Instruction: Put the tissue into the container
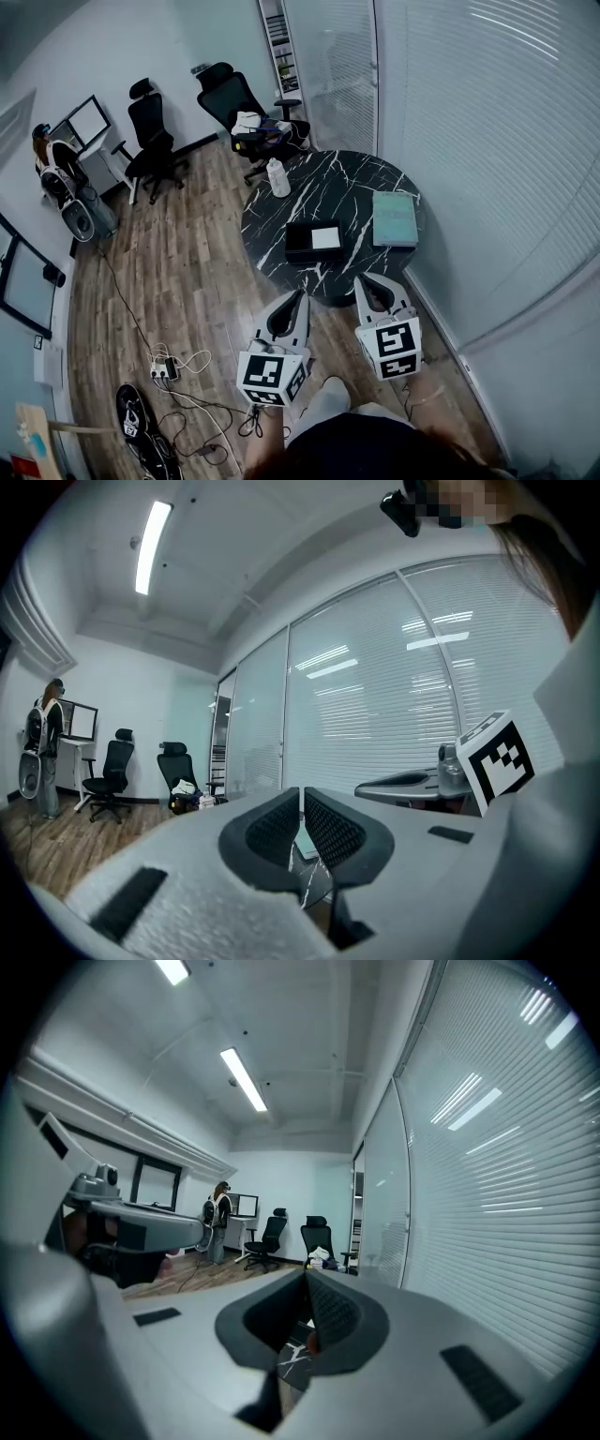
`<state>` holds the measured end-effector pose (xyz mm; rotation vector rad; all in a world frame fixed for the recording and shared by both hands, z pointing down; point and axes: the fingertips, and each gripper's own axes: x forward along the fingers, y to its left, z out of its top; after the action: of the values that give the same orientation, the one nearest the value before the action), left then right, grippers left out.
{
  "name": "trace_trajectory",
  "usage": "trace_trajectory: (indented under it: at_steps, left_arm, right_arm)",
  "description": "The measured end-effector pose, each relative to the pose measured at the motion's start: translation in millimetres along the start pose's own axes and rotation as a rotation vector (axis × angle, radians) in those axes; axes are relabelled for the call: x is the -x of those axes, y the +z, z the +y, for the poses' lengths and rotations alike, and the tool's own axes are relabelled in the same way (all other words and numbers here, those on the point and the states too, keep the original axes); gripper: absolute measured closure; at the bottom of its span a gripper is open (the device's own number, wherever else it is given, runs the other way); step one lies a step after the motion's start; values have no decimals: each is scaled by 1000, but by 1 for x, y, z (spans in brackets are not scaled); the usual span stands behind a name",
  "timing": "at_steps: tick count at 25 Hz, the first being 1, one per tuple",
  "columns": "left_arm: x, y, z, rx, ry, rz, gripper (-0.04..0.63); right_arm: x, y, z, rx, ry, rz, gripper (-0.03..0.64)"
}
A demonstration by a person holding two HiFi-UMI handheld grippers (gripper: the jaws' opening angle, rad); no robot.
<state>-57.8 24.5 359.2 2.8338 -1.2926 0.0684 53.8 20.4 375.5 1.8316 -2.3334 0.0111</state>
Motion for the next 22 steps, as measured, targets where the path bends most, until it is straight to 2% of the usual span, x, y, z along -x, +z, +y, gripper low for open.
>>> trace_trajectory:
  at_steps: [7, 15, 22]
  left_arm:
    - [12, 4, -15, 3, 16, -6, 557]
    - [25, 2, -31, -2, 32, -4, 557]
    - [37, 3, -44, -8, 32, 1, 557]
  right_arm:
    - [20, -5, 2, -25, 29, -7, 595]
    - [51, 5, 5, 20, -5, -70, 595]
    - [74, 9, 6, -26, -19, -106, 595]
